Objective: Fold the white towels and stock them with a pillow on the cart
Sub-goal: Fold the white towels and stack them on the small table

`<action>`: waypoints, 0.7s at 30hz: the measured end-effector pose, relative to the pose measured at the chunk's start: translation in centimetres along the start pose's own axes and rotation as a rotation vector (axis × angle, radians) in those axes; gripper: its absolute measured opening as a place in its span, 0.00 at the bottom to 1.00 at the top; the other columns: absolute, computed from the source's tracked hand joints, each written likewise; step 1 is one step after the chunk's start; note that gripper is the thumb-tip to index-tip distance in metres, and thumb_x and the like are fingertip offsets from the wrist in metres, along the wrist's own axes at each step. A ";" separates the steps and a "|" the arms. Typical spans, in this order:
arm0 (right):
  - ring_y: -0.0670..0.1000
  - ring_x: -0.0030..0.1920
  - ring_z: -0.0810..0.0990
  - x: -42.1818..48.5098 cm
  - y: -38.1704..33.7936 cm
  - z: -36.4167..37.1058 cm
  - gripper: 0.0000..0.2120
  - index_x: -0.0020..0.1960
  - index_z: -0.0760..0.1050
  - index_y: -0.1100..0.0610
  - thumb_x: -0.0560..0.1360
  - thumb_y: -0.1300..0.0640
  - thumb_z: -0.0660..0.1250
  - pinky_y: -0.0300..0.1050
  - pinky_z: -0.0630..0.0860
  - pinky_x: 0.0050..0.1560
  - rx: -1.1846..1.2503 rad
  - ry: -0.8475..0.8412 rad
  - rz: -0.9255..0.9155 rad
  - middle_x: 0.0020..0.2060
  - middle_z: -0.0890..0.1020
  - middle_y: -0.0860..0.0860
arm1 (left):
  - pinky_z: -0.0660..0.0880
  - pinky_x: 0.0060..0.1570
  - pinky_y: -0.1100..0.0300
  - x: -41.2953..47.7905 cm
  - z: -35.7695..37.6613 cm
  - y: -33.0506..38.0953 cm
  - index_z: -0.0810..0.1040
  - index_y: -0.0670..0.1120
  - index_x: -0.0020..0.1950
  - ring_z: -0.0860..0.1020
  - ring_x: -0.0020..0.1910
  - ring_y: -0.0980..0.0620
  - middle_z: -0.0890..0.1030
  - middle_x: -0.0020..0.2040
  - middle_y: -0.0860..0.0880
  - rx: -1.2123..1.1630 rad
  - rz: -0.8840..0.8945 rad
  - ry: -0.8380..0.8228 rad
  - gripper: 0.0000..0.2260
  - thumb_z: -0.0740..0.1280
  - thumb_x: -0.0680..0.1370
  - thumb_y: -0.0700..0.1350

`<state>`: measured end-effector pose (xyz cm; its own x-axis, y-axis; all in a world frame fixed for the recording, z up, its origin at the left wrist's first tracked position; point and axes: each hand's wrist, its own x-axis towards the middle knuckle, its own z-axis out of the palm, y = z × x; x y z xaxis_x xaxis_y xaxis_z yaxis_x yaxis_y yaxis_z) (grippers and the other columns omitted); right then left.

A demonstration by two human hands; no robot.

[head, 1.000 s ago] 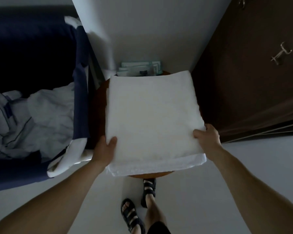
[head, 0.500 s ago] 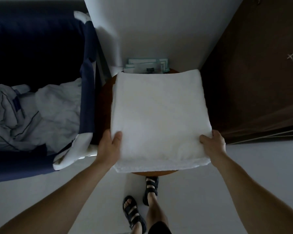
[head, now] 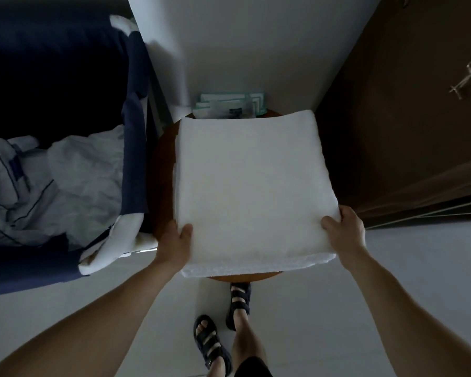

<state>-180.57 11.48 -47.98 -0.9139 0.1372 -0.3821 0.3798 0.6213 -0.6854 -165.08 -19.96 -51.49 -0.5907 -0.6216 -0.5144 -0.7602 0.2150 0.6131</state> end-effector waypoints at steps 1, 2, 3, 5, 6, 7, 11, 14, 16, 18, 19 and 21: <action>0.55 0.45 0.76 -0.2 0.5 0.1 0.21 0.59 0.74 0.55 0.67 0.51 0.65 0.47 0.71 0.42 -0.083 -0.007 -0.002 0.47 0.80 0.52 | 0.66 0.52 0.58 -0.2 0.1 -0.1 0.71 0.37 0.63 0.75 0.59 0.39 0.76 0.61 0.36 0.004 0.004 0.003 0.15 0.60 0.84 0.48; 0.58 0.51 0.76 -0.5 1.0 0.4 0.22 0.63 0.73 0.56 0.70 0.52 0.66 0.50 0.72 0.48 -0.182 -0.018 0.003 0.53 0.80 0.55 | 0.67 0.53 0.56 -0.4 0.1 0.0 0.70 0.36 0.63 0.75 0.60 0.38 0.75 0.61 0.36 0.013 0.007 0.006 0.15 0.61 0.84 0.47; 0.60 0.58 0.73 -0.8 1.5 0.8 0.24 0.68 0.69 0.57 0.73 0.53 0.65 0.54 0.73 0.56 -0.293 -0.027 -0.003 0.60 0.77 0.57 | 0.69 0.56 0.54 -0.5 0.1 0.3 0.69 0.36 0.65 0.74 0.61 0.37 0.75 0.62 0.35 0.033 0.015 0.012 0.16 0.62 0.83 0.46; 0.60 0.71 0.62 -1.5 1.6 1.5 0.30 0.76 0.59 0.57 0.76 0.54 0.63 0.60 0.65 0.69 -0.525 -0.010 -0.099 0.72 0.66 0.58 | 0.70 0.64 0.47 -0.8 -0.1 1.1 0.64 0.38 0.74 0.71 0.66 0.36 0.70 0.68 0.36 0.185 0.094 0.061 0.24 0.65 0.80 0.45; 0.59 0.76 0.55 -1.8 1.2 1.7 0.34 0.79 0.54 0.56 0.76 0.56 0.63 0.61 0.59 0.73 -0.620 0.019 -0.197 0.77 0.59 0.56 | 0.67 0.68 0.45 -0.9 -0.3 1.5 0.57 0.41 0.78 0.66 0.70 0.36 0.65 0.73 0.38 0.352 0.201 0.106 0.31 0.66 0.79 0.46; 0.57 0.78 0.49 -1.9 0.6 1.9 0.39 0.80 0.48 0.54 0.75 0.56 0.63 0.61 0.54 0.75 -0.696 0.038 -0.317 0.79 0.52 0.54 | 0.62 0.72 0.45 -1.0 -0.3 1.9 0.50 0.44 0.81 0.60 0.75 0.38 0.57 0.78 0.39 0.531 0.349 0.126 0.37 0.67 0.78 0.48; 0.53 0.79 0.35 -1.9 -2.0 3.9 0.36 0.81 0.39 0.47 0.76 0.40 0.48 0.60 0.44 0.77 -0.887 -0.054 -0.613 0.80 0.39 0.50 | 0.38 0.74 0.47 -0.2 0.7 2.5 0.35 0.51 0.80 0.28 0.76 0.46 0.31 0.79 0.46 0.880 0.716 -0.071 0.37 0.55 0.80 0.60; 0.52 0.78 0.29 -1.3 -1.5 5.4 0.35 0.80 0.34 0.45 0.77 0.34 0.34 0.59 0.37 0.78 -0.933 -0.175 -0.537 0.79 0.34 0.50 | 0.34 0.74 0.50 0.9 0.9 1.4 0.32 0.51 0.79 0.26 0.75 0.49 0.28 0.78 0.47 0.887 0.625 -0.174 0.37 0.46 0.79 0.67; 0.51 0.76 0.27 -0.9 -0.5 5.8 0.34 0.77 0.27 0.44 0.75 0.32 0.30 0.58 0.35 0.78 -0.944 -0.225 -0.509 0.78 0.30 0.49 | 0.35 0.74 0.51 1.2 0.6 0.5 0.27 0.53 0.77 0.27 0.75 0.50 0.27 0.77 0.50 0.892 0.597 -0.210 0.38 0.40 0.76 0.71; 0.50 0.75 0.24 -0.8 -0.4 6.0 0.33 0.74 0.22 0.42 0.75 0.32 0.29 0.56 0.33 0.78 -0.928 -0.248 -0.496 0.76 0.27 0.47 | 0.34 0.74 0.51 1.5 0.4 0.0 0.24 0.55 0.74 0.26 0.75 0.51 0.26 0.77 0.51 0.899 0.578 -0.235 0.37 0.37 0.74 0.72; 0.50 0.75 0.24 -0.8 -0.5 6.0 0.32 0.73 0.21 0.42 0.75 0.33 0.30 0.56 0.33 0.78 -0.928 -0.257 -0.487 0.76 0.27 0.47 | 0.34 0.74 0.51 1.5 0.3 0.1 0.25 0.55 0.75 0.27 0.76 0.51 0.26 0.77 0.51 0.899 0.565 -0.248 0.38 0.37 0.75 0.72; 0.50 0.75 0.25 -1.1 -1.2 5.9 0.33 0.75 0.22 0.43 0.76 0.33 0.32 0.57 0.34 0.78 -0.963 -0.274 -0.466 0.78 0.29 0.49 | 0.36 0.75 0.49 1.5 0.1 1.0 0.31 0.53 0.79 0.29 0.77 0.49 0.29 0.79 0.50 0.905 0.527 -0.291 0.38 0.42 0.76 0.71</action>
<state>-179.18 6.06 -50.45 -0.8307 -0.3680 -0.4178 -0.3727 0.9250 -0.0739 -166.75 -20.57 -51.70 -0.8519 -0.1117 -0.5116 -0.2393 0.9521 0.1905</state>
